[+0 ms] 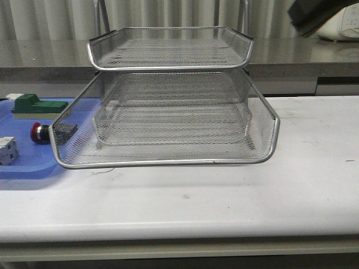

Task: Place button on rack with both arms
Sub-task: 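Pull the middle mesh tray out toward the robot with the right gripper, then release the tray and move the left gripper over the red button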

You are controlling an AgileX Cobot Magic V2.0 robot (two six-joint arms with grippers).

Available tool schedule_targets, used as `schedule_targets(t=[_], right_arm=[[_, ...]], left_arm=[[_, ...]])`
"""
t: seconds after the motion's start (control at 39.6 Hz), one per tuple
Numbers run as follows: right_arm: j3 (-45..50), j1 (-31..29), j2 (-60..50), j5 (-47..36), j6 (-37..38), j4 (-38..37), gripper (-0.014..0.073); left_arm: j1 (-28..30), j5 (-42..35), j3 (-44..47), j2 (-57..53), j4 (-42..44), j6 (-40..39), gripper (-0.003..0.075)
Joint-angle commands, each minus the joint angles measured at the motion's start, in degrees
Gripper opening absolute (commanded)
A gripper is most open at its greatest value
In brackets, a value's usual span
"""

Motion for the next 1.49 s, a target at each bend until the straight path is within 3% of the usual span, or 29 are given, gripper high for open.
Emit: schedule_targets(t=[0.0, 0.08, 0.2, 0.53, 0.78, 0.98, 1.46], right_arm=[[-3.6, -0.3, -2.3, 1.4, 11.9, -16.7, -0.0060], [-2.2, -0.3, -4.2, 1.3, 20.1, -27.6, -0.0060], [3.9, -0.3, -9.7, -1.1, 25.1, -34.7, -0.0060], [27.2, -0.3, -34.2, -19.2, 25.2, -33.2, -0.0060], [38.2, -0.3, -52.8, -22.7, 25.2, -29.9, -0.0060], [39.3, -0.3, -59.5, -23.1, 25.2, -29.9, -0.0060], [39.3, -0.3, -59.7, -22.9, 25.2, -29.9, -0.0060]], left_arm=[[-0.4, -4.5, -1.8, 0.5, -0.3, -0.2, 0.0681], [-0.4, -4.5, -1.8, 0.5, -0.3, -0.2, 0.0682], [-0.4, -4.5, -1.8, 0.5, -0.3, -0.2, 0.0682], [-0.4, -4.5, -1.8, 0.5, -0.3, -0.2, 0.0681], [-0.4, -4.5, -1.8, 0.5, -0.3, -0.2, 0.0681], [-0.4, -4.5, -1.8, 0.5, -0.3, -0.2, 0.0682], [-0.4, -4.5, -1.8, 0.5, -0.3, -0.2, 0.0681]])
